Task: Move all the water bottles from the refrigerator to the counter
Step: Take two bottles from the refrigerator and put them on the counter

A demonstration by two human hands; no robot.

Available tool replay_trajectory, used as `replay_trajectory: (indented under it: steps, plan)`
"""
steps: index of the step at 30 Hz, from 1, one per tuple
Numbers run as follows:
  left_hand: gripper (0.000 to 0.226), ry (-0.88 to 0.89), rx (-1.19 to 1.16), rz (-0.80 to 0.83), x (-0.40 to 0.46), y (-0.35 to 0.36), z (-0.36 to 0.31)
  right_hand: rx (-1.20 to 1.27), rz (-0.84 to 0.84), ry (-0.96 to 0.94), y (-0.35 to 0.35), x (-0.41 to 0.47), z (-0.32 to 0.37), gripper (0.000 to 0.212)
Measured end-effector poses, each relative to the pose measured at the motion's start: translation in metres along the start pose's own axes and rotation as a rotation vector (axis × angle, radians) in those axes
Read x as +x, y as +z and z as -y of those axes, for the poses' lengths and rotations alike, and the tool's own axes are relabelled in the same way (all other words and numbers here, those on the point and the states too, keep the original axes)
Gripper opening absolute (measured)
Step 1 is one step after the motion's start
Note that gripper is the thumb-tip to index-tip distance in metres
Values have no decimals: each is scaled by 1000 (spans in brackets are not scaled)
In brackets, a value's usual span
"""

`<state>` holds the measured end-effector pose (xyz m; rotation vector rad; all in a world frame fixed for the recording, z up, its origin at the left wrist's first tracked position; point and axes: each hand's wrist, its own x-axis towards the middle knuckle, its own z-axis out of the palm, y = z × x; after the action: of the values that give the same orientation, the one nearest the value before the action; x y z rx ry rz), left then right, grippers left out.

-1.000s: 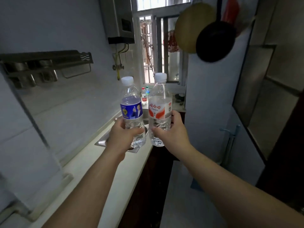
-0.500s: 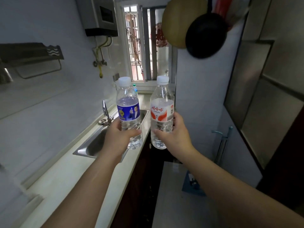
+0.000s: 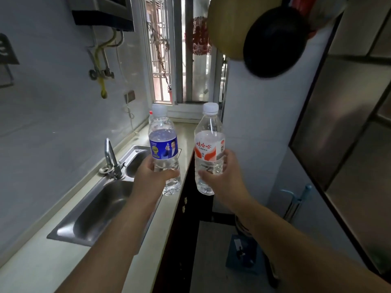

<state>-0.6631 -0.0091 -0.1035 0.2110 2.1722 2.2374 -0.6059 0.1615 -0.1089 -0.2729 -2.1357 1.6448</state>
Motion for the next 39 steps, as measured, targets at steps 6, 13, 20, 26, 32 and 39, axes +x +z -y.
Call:
replay_trajectory:
  steps: [6,13,20,26,32,39]
  plan:
    - [46,-16,-20,37,69,4,7,-74,-40,-19,17,65,-6,61]
    - [44,-28,15,14,128,20,21,-61,-41,-44,24,123,-21,60]
    - [41,-21,65,14,180,60,30,-61,-26,-83,13,189,-44,56]
    - [50,-30,32,-43,242,109,37,-12,43,-66,-1,269,-77,58]
    - [56,-56,88,-98,309,166,41,7,107,-77,-28,356,-99,64]
    - [52,-31,140,-155,359,198,48,74,162,-62,-46,430,-122,64]
